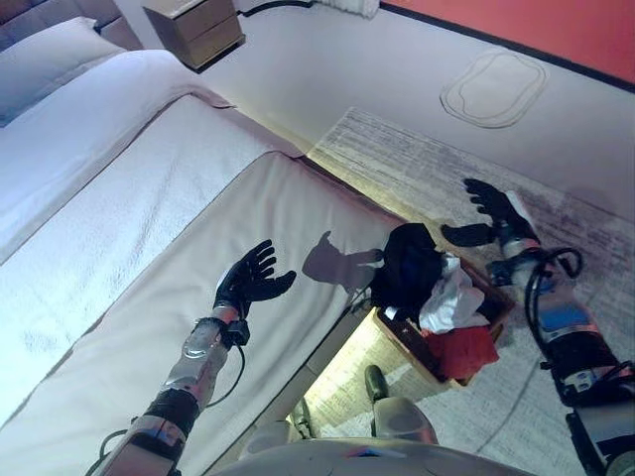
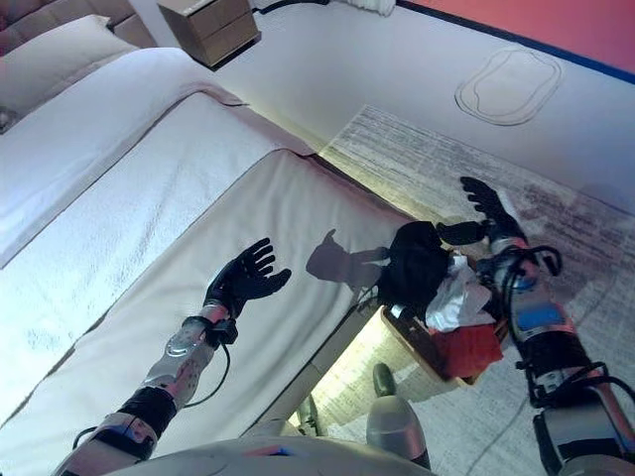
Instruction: Pick up the clothes from the bed and place them into the basket
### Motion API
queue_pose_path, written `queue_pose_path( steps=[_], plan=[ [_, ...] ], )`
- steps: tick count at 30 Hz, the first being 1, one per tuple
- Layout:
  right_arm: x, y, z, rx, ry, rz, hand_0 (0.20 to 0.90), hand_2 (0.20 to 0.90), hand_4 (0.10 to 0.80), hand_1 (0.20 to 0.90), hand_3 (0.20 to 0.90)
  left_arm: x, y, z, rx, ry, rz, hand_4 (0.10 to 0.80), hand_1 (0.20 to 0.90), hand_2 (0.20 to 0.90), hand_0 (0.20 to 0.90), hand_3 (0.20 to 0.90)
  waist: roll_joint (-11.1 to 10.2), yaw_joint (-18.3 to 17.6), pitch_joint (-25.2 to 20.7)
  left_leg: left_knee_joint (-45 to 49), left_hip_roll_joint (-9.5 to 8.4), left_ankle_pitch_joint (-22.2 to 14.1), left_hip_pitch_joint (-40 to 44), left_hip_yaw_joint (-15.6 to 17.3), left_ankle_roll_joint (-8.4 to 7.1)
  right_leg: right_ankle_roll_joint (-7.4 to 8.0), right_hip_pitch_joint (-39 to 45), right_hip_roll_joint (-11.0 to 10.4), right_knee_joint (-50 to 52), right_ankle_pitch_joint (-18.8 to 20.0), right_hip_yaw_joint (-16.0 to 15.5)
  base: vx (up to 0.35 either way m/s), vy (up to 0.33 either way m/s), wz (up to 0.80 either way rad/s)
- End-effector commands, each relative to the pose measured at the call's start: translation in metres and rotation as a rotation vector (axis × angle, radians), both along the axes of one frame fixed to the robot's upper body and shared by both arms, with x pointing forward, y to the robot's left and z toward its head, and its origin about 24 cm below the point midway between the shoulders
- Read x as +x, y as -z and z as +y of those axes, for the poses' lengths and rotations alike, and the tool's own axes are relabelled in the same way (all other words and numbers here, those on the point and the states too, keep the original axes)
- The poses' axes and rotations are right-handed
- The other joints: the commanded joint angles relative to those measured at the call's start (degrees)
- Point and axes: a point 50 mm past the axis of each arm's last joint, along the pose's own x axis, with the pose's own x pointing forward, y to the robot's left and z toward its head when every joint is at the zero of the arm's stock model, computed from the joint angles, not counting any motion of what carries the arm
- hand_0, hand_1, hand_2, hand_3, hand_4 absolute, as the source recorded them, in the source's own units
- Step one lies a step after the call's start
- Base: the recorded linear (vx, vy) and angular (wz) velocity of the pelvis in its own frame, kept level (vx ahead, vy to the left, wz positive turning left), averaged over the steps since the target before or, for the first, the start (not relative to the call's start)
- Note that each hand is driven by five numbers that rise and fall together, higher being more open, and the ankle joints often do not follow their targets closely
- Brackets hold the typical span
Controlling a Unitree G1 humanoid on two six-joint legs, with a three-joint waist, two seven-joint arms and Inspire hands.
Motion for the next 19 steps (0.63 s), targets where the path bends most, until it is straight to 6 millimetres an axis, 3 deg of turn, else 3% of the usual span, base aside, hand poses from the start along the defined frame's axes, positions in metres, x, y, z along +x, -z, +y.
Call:
queue_pose_path(
  steps=[1, 9, 19],
  plan=[
    [-0.004, -0.008, 0.042, -0.043, -0.109, -0.202, 0.900, 0.900, 0.800, 0.900, 0.900, 0.009, -0.026, -0.003, 0.154, 0.011, -0.222, 0.800, 0.900, 0.900, 0.900, 0.900, -3.0, 2.4, -7.0, 1.1, -1.99, -6.8, 1.1, -2.5, 0.98, 0.60, -0.8, 0.1, 1.6, -3.1, 1.1, 0.061, 0.031, 0.40],
    [-0.023, 0.017, 0.086, -0.065, -0.279, -0.168, 0.900, 0.900, 0.800, 0.900, 0.900, -0.006, -0.013, -0.006, 0.244, -0.055, -0.181, 0.800, 0.900, 0.900, 0.900, 0.900, -3.7, 6.6, -7.7, 0.3, -1.95, -5.9, 0.9, -6.0, 0.45, 0.61, 2.1, -1.0, 0.4, -4.0, -4.3, 0.068, 0.035, 0.36],
    [-0.040, 0.027, 0.093, -0.044, -0.384, -0.081, 0.900, 0.900, 0.800, 0.900, 0.900, -0.024, -0.003, 0.015, 0.220, -0.052, -0.105, 0.800, 0.900, 0.900, 0.900, 0.900, -5.2, 11.4, -7.1, 0.3, -2.03, -4.4, 0.3, -10.0, 0.37, 0.78, 4.7, -2.2, 0.8, -4.8, -10.5, 0.040, -0.008, 0.31]
  ],
)
